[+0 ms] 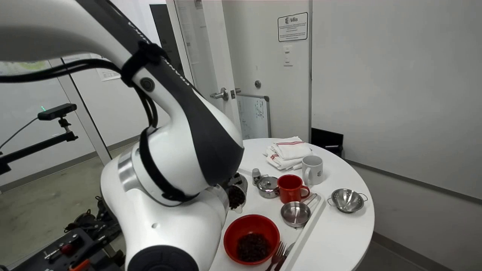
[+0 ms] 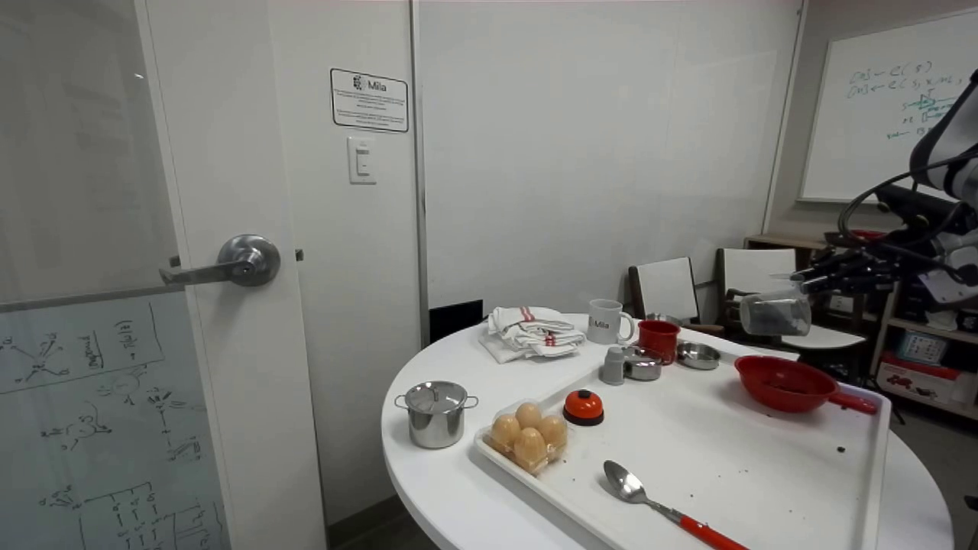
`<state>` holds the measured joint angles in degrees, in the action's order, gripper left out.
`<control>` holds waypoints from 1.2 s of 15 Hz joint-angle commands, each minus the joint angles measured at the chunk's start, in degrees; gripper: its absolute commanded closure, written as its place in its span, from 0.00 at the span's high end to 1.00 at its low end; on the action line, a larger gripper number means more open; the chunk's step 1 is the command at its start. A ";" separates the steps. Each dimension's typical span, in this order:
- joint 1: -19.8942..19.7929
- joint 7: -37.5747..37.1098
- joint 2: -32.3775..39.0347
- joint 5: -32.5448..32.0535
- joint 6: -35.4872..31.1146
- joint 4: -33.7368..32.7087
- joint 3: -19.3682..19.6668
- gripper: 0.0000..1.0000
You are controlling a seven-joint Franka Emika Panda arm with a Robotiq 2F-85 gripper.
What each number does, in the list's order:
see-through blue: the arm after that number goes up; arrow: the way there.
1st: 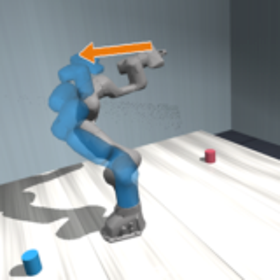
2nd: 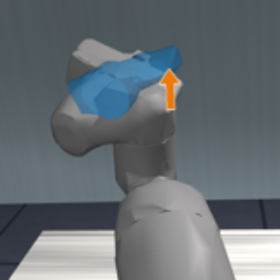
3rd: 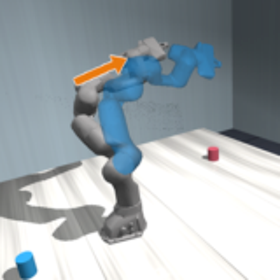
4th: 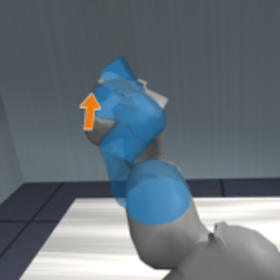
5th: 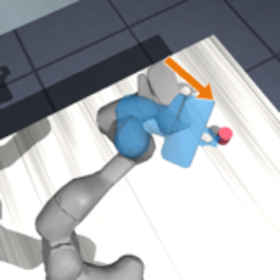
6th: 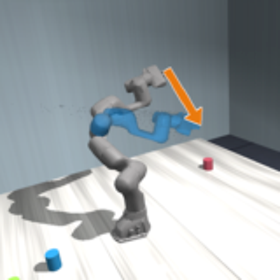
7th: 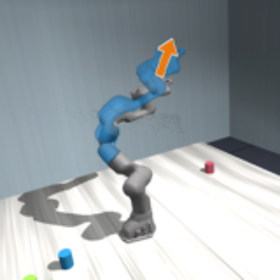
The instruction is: Pour some of the contents in the clear jug into the red bowl
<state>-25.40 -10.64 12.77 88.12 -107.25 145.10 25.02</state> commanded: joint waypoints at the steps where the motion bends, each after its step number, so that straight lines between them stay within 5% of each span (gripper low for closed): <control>1: -0.96 3.16 1.17 0.62 4.36 -0.27 0.80 0.07; 9: -0.49 3.50 1.11 0.76 3.89 0.54 1.44 0.07; 18: 10.66 -6.89 -6.56 -4.04 -23.99 0.28 -5.09 0.07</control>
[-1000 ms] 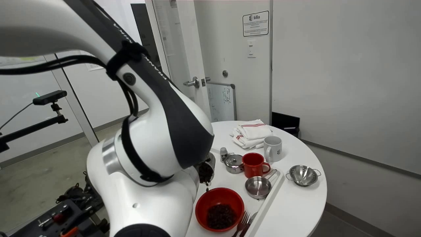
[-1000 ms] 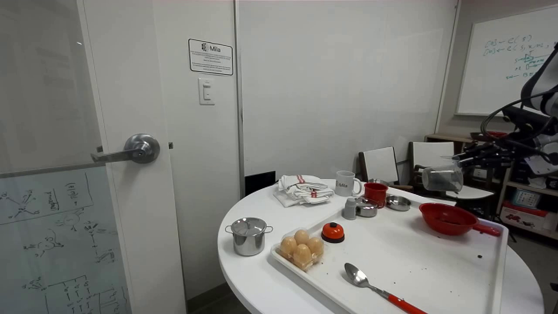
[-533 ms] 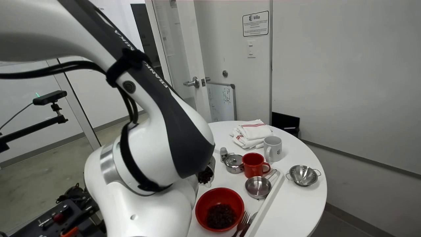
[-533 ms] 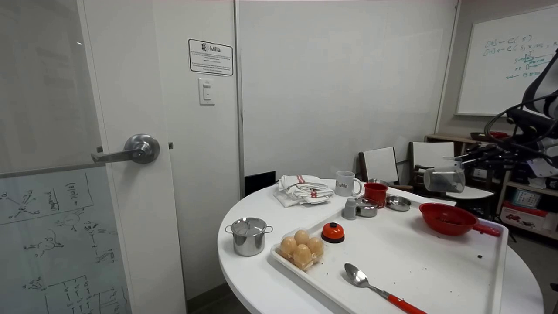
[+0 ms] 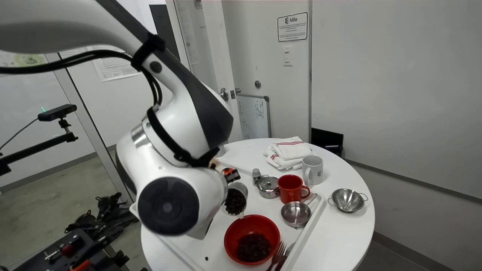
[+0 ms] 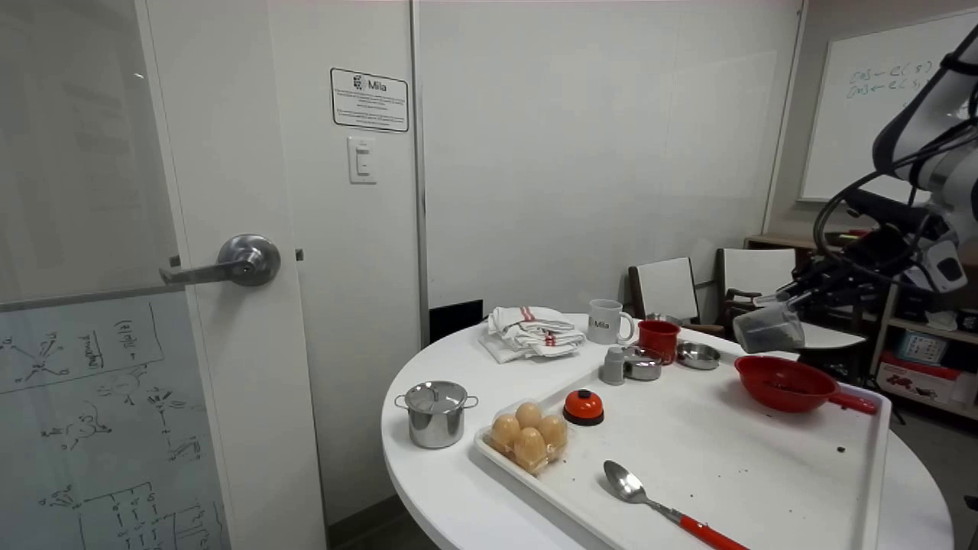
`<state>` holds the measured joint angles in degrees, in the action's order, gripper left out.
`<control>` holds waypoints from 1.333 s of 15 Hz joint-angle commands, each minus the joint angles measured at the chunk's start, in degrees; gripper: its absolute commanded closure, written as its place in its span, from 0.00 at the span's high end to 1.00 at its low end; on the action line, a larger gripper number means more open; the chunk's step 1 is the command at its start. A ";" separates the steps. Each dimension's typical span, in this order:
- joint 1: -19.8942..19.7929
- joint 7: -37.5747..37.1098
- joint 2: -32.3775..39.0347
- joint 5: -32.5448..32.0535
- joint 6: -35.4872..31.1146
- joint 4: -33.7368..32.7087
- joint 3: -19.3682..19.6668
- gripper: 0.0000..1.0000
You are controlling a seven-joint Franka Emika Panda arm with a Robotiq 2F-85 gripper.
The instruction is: Pour some of the contents in the clear jug into the red bowl
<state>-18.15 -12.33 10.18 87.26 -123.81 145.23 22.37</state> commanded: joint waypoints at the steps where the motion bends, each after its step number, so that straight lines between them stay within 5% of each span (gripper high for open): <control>1: 4.36 -6.94 -4.45 -4.81 -9.54 -0.22 -3.52 0.07; 4: 6.50 -12.87 -5.57 -11.81 -13.53 -1.36 -6.29 0.07; 7: 5.53 -13.86 -6.82 -16.07 -10.29 -2.10 -6.59 0.07; 20: -6.90 -6.49 -4.18 -9.69 19.32 -1.82 2.53 0.07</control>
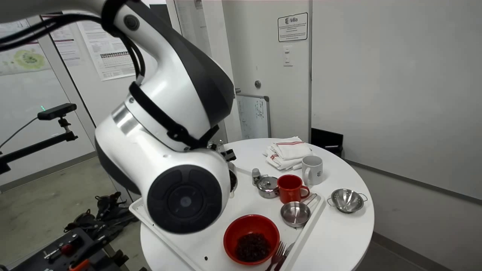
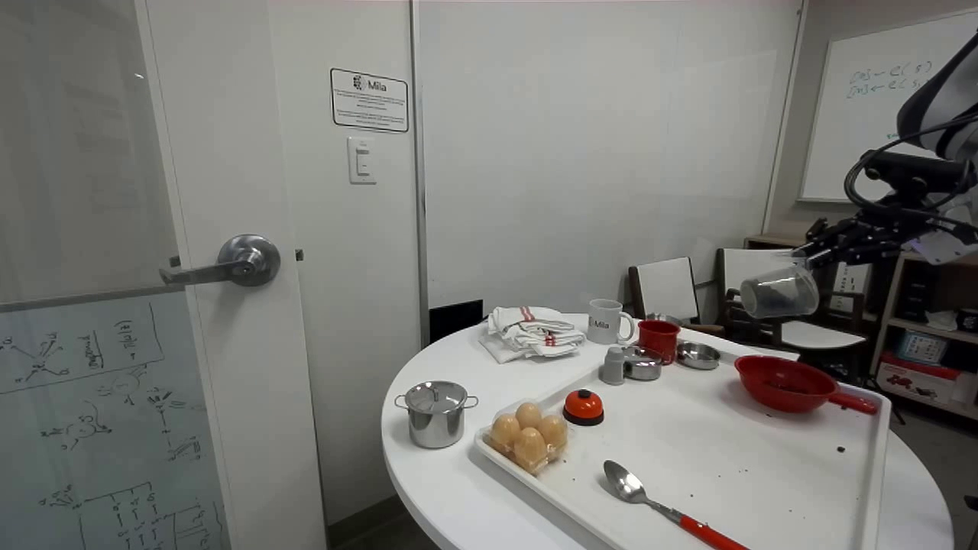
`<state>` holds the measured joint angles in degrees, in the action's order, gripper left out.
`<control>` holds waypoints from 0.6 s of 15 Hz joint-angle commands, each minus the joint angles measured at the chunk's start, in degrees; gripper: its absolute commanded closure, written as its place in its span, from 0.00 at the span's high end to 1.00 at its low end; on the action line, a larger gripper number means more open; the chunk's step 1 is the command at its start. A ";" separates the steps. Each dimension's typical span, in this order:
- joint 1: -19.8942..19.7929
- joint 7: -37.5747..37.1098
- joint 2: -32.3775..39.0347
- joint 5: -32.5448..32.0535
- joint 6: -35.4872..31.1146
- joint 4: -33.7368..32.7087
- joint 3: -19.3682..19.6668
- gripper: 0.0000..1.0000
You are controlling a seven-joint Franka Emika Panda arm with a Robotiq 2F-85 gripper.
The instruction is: Pour some of the contents in the clear jug into the red bowl
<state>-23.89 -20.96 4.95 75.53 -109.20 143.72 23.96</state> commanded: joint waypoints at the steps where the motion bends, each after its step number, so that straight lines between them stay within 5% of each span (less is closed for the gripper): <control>1: -1.47 2.61 1.29 2.59 5.84 -0.34 1.19 0.07; 9: -2.60 8.11 5.05 5.71 12.44 0.24 2.20 0.07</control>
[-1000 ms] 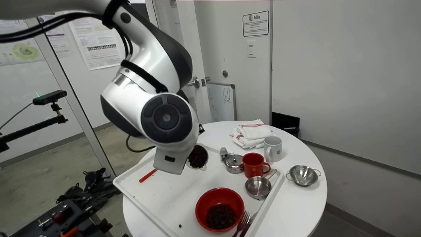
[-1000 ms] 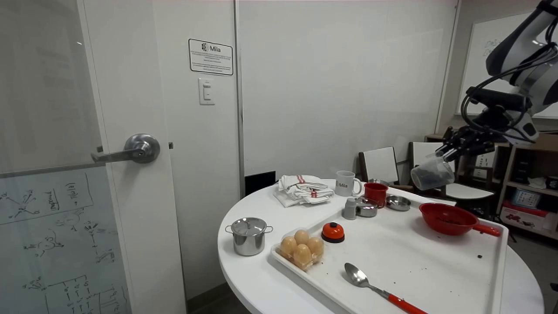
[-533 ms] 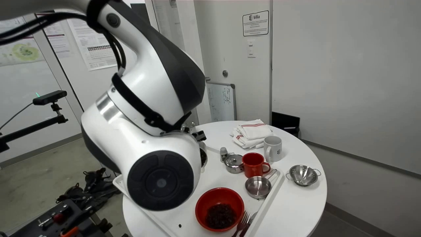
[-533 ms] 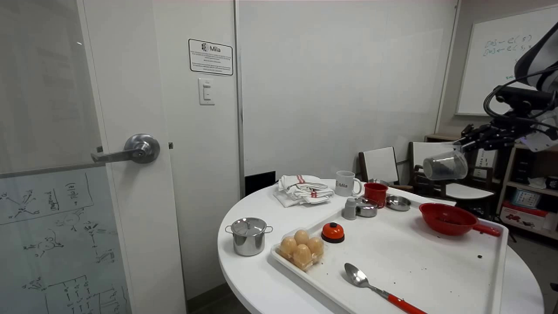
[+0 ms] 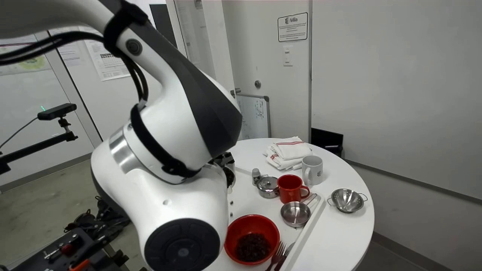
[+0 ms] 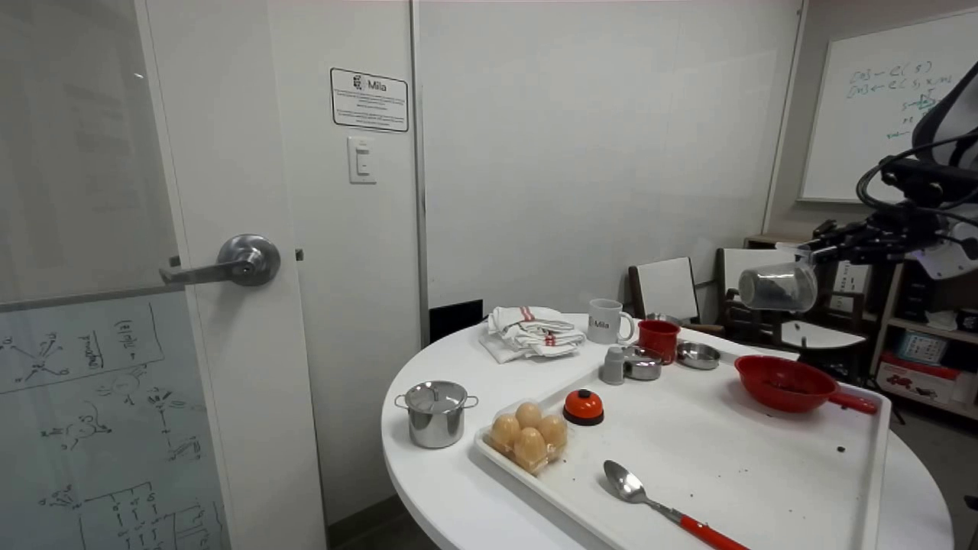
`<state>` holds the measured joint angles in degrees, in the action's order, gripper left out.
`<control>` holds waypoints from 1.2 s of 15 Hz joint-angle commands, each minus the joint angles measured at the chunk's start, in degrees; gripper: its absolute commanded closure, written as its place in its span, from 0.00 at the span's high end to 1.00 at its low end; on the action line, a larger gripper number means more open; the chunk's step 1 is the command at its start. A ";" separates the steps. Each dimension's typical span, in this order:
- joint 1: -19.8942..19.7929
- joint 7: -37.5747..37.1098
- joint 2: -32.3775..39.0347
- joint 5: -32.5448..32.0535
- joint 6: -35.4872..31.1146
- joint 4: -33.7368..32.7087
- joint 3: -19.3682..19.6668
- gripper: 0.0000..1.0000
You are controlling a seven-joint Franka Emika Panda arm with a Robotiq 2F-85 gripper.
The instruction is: Pour some of the contents in the clear jug into the red bowl
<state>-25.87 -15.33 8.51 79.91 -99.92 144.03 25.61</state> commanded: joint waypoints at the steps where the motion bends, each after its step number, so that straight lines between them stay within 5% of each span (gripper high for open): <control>1: -0.62 2.54 1.91 1.30 3.20 -0.12 0.60 0.07; 10: 6.30 -6.72 -2.82 -5.17 -16.35 0.06 -2.16 0.07; 18: 14.40 -28.26 -8.94 -27.63 -33.26 -0.66 -10.90 0.07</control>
<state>-14.09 -33.73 2.50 61.45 -128.57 143.18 17.57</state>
